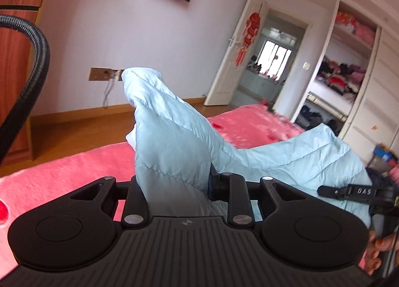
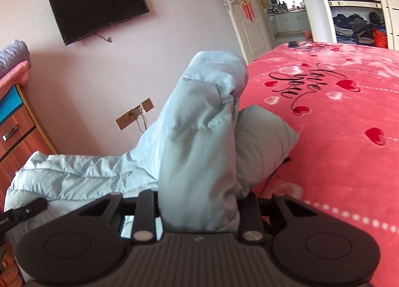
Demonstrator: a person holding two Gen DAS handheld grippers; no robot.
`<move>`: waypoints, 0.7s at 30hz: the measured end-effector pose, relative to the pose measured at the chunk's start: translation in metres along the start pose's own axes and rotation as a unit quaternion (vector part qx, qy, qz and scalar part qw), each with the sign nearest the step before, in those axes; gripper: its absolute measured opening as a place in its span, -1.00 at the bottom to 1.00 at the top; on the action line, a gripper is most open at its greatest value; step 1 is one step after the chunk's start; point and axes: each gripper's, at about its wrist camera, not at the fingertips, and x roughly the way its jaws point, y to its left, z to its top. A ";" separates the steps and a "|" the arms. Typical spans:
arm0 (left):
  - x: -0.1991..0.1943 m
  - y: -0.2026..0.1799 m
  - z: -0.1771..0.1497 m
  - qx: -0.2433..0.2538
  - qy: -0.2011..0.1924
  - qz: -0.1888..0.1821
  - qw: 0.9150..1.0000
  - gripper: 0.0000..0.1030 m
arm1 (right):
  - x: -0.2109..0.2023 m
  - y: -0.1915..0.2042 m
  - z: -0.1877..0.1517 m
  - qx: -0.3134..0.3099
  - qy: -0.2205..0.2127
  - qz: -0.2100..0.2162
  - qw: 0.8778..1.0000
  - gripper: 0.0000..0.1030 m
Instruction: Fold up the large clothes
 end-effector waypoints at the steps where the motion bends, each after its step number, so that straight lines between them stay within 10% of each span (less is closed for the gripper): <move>1: 0.002 -0.003 -0.003 0.005 0.004 0.011 1.000 -0.40 | 0.011 0.002 0.001 -0.001 0.005 -0.003 1.000 -0.45; 11: 0.005 0.007 -0.020 0.001 0.042 0.052 0.998 0.00 | 0.057 0.004 -0.012 -0.003 0.037 -0.042 0.998 -0.20; 21: -0.025 0.028 -0.010 0.007 0.040 0.077 0.996 0.56 | 0.052 -0.002 -0.016 -0.012 0.027 -0.109 0.994 0.67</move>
